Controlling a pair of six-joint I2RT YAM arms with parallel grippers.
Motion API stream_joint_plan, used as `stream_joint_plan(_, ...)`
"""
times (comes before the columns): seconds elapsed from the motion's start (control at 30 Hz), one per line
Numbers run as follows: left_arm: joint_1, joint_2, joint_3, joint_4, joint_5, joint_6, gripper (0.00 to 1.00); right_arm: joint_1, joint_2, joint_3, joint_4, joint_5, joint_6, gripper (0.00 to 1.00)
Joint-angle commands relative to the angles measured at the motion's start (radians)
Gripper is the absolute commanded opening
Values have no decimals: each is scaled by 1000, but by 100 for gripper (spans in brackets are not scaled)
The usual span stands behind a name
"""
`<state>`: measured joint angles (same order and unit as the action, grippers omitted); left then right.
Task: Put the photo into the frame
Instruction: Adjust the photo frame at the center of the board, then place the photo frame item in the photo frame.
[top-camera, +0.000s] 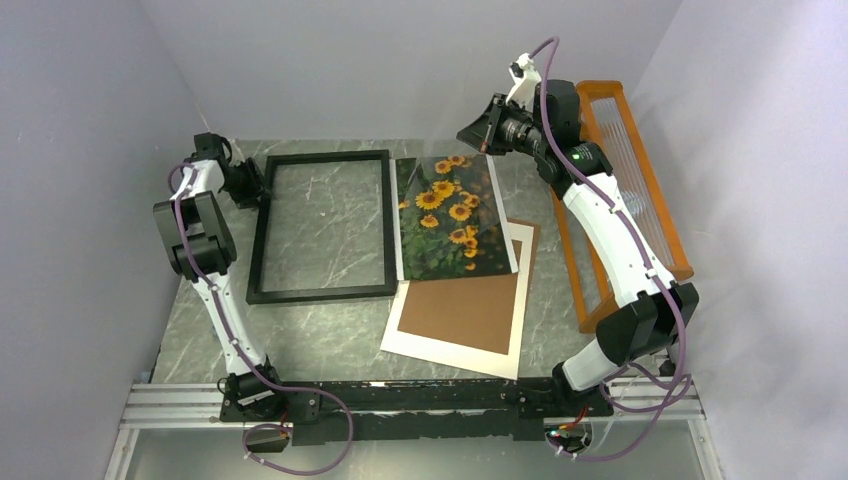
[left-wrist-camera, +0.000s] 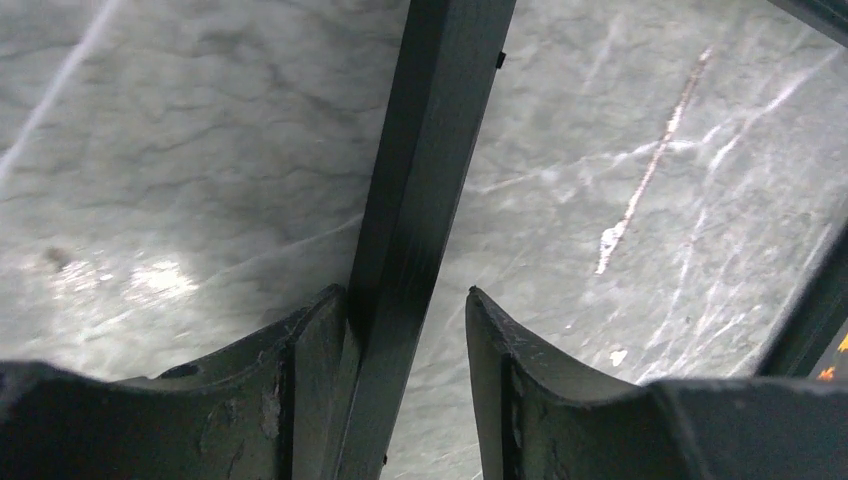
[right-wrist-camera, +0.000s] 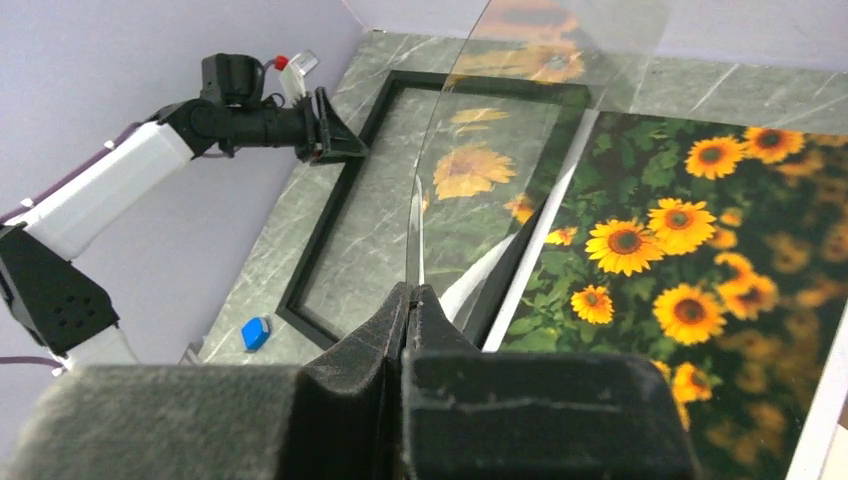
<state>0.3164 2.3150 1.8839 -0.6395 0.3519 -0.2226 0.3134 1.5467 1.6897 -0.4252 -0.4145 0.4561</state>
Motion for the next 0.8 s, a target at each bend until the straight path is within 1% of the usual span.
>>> stream_joint_plan(0.0, -65, 29, 2, 1, 118, -15, 52, -5, -21, 37, 70, -34, 28, 0)
stream_joint_plan(0.3, -76, -65, -179, 75, 154, -160, 49, -5, -39, 2, 126, -56, 94, 0)
stream_joint_plan(0.37, -75, -83, -192, 67, 157, -178, 50, -5, -40, 1, 146, -72, 113, 0)
stream_joint_plan(0.47, -76, -108, -183, 35, 114, -196, 51, 0, -39, -10, 186, -88, 160, 0)
stream_joint_plan(0.53, -74, -123, -160, -2, 69, -204, 55, 12, -36, -18, 214, -92, 191, 0)
stream_joint_plan(0.67, -64, -174, -135, -44, -1, -208, 74, 51, -3, -6, 251, -68, 246, 0)
stream_joint_plan(0.77, -54, -226, -127, -71, -55, -213, 82, 90, 30, 13, 291, -48, 281, 0)
